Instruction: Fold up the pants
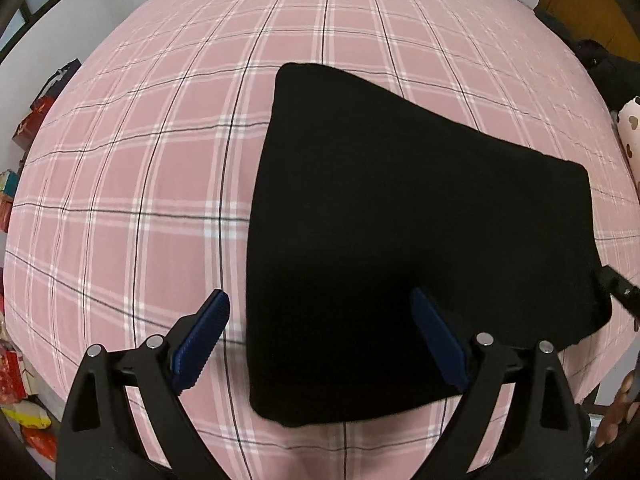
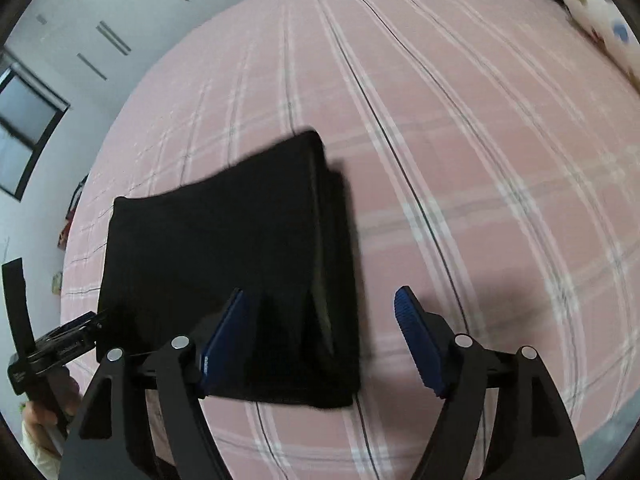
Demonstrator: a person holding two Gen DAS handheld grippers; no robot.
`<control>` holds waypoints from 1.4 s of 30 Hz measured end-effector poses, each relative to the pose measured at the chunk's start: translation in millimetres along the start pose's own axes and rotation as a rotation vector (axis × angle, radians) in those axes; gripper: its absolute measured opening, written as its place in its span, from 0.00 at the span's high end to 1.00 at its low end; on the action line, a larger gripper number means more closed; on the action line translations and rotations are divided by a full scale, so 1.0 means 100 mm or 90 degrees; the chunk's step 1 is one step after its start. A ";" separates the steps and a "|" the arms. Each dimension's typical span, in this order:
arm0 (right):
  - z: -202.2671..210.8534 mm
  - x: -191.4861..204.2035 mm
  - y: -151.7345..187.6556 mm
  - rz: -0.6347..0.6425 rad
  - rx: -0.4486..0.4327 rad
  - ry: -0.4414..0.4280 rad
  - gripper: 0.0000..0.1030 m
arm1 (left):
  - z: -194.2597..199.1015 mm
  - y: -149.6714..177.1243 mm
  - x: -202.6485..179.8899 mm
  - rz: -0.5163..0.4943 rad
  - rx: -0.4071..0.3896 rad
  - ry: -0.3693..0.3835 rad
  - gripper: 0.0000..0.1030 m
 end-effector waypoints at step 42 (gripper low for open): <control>-0.05 0.09 0.64 -0.069 0.124 -0.241 0.59 | -0.03 0.54 0.35 0.175 0.129 0.345 0.58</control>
Point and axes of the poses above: each gripper's, at about its wrist camera, not at the fingertips, and z roughly against the way its jaws point, x to its left, y to its underside, the point moved 3 cm from there along -z, roughly the way its jaws point, and after that the axes turned 2 degrees about z, right-handed, at the moved point
